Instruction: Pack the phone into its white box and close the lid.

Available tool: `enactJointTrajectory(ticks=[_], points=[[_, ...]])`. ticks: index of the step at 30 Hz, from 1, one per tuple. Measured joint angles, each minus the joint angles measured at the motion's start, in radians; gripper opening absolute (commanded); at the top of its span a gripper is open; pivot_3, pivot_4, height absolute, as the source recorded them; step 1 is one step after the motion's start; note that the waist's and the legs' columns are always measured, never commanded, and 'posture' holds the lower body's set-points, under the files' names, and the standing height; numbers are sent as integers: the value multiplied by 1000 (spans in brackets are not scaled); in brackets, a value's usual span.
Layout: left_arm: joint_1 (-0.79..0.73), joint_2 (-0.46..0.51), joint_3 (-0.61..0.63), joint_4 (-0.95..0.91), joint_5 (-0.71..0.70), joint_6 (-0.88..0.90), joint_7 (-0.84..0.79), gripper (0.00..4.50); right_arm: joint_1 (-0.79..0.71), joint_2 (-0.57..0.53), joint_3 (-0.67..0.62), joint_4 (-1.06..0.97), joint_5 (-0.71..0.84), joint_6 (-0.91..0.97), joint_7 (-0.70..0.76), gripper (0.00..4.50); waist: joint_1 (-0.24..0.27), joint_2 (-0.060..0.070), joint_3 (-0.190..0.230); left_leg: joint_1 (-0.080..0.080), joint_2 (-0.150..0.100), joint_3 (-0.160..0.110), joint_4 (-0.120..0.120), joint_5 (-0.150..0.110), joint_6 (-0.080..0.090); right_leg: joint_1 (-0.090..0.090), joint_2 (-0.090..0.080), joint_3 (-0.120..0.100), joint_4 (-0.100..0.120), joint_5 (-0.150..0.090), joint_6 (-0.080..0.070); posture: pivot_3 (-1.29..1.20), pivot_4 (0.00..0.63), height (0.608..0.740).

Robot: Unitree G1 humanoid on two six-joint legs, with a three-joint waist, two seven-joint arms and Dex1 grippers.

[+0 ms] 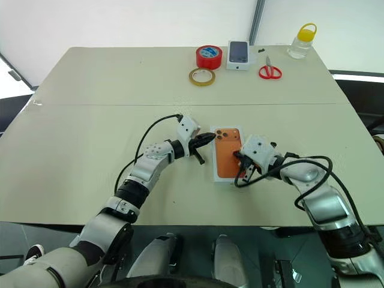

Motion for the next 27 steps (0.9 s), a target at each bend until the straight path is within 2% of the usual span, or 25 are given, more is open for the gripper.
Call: enactJointTrajectory(ticks=[3, 8, 13, 17, 20, 23, 26, 27], points=[[0, -2, 28, -21, -17, 11, 11, 0, -68, 54, -32, 35, 30, 34, -30, 32, 2, 0, 0, -1, 0, 0, 0, 2, -4, -1, 0, 0, 0, 0, 0, 0, 150, 740], [1, -10, 50, -132, -78, 80, 3, 0, -127, 93, -14, 101, -5, 15, -70, 32, 6, 0, 0, -1, 0, 0, 0, 2, -4, -1, -1, 1, -1, 0, 0, 0, 150, 740], [77, 77, 58, -203, -82, 109, -12, 0, -131, 80, 93, 152, -112, -58, -70, 32, -10, 1, -1, 0, 0, 0, 0, 3, -5, -1, 0, 1, 1, 0, 0, 0, 150, 740], [152, 138, 87, -286, -107, 158, -18, 0, -139, 76, 104, 167, -131, -82, -61, 32, -16, 1, -1, 1, 0, -1, 0, 2, -4, 1, 0, 1, 1, 0, 0, 0, 150, 740], [222, 212, 131, -407, -169, 248, -44, 0, -157, 113, 76, 195, -100, -69, -57, 32, -22, 1, -1, 1, 1, -1, 0, 2, -4, 0, 0, 1, 1, 0, -1, 0, 150, 740], [299, 312, 189, -529, -244, 344, -88, 805, -167, 124, 33, 233, -67, -59, -54, 0, -20, 1, 0, 0, 1, -1, -1, 2, -4, -1, 0, 1, 1, 0, -1, 0, 150, 740], [362, 404, 245, -612, -280, 357, -116, 2280, -166, 101, -14, 231, 14, -21, 23, 876, -18, 2, 0, 0, 1, -1, -1, 1, -2, -1, 0, 1, 0, 0, -1, 0, 150, 740], [381, 436, 269, -631, -292, 361, -124, 2787, -163, 84, -31, 229, 47, -3, 58, 1351, -18, 2, 0, 0, 1, -1, -1, 1, -2, -1, 0, 1, 0, 0, -1, 0, 150, 740]])
